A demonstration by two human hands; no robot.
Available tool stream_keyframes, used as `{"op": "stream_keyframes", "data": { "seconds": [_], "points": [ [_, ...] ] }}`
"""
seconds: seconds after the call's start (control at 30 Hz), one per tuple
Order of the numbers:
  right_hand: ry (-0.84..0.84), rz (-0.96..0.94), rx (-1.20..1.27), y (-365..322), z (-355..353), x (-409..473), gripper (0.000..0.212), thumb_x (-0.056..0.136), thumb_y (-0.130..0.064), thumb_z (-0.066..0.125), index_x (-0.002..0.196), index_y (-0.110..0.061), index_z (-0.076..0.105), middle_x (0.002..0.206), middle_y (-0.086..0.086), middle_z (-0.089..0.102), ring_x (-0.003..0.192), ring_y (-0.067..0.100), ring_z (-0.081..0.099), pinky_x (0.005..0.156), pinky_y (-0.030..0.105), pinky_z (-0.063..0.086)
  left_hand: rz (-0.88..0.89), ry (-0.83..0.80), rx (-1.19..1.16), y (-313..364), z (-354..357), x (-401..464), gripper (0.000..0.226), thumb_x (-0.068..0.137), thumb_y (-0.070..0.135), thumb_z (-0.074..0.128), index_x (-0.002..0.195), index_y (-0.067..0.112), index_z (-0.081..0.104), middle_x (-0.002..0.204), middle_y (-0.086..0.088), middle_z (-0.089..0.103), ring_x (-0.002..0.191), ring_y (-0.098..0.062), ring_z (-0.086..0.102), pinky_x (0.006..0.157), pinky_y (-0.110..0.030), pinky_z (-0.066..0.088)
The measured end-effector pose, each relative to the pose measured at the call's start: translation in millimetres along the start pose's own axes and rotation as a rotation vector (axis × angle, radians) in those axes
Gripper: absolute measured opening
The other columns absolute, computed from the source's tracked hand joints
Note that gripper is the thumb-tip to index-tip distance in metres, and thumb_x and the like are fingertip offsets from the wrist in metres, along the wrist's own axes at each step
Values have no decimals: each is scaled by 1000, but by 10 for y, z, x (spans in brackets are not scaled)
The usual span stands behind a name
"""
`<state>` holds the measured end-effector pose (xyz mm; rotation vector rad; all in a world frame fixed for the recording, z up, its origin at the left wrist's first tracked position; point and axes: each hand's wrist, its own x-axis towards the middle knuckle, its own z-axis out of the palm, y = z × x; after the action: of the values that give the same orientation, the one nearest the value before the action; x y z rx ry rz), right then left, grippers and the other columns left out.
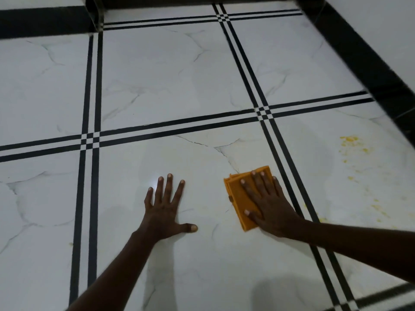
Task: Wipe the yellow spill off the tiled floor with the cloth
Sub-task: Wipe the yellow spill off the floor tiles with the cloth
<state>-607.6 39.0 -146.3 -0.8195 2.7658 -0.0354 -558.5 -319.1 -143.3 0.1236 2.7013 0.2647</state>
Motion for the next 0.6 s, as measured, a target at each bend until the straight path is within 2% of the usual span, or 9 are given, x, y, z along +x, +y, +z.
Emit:
{"op": "stream_keyframes", "data": {
  "seconds": [0.2, 0.37, 0.43, 0.53, 0.6],
  "points": [
    [95, 2, -25, -85, -19, 342, 83, 99, -69, 25, 165, -25, 1, 172, 18, 3, 158, 43, 1, 125, 63, 6, -29, -8, 11, -26, 17, 15, 141, 49, 108, 35, 155, 36, -24, 160, -4, -40, 149, -27, -34, 121, -56, -6],
    [203, 93, 60, -4, -44, 587, 77, 103, -62, 30, 165, -25, 5, 173, 13, 6, 160, 36, 1, 128, 56, 7, -46, -64, 18, 9, -18, 64, 143, 44, 108, 34, 152, 38, -30, 154, -1, -48, 145, -24, -39, 121, -54, -8],
    [245, 212, 97, 124, -31, 518, 76, 102, -61, 32, 165, -23, 12, 172, 13, 12, 159, 36, 5, 127, 57, 9, -56, -88, 34, 31, -42, 60, 143, 44, 108, 34, 151, 38, -31, 152, 0, -49, 146, -24, -38, 121, -54, -8],
    [326, 507, 137, 251, 57, 161, 74, 102, -58, 33, 164, -21, 17, 170, 15, 18, 158, 39, 12, 126, 58, 12, -67, -90, 28, 33, -71, 61, 144, 39, 110, 29, 149, 40, -33, 153, 0, -48, 148, -24, -36, 122, -54, -7],
    [340, 657, 143, 70, 166, -249, 74, 102, -57, 32, 164, -20, 17, 170, 18, 18, 156, 43, 14, 125, 60, 14, -59, -107, 21, 69, -74, 38, 144, 37, 111, 25, 148, 41, -34, 154, -1, -48, 148, -25, -36, 122, -54, -8]
  ]
}}
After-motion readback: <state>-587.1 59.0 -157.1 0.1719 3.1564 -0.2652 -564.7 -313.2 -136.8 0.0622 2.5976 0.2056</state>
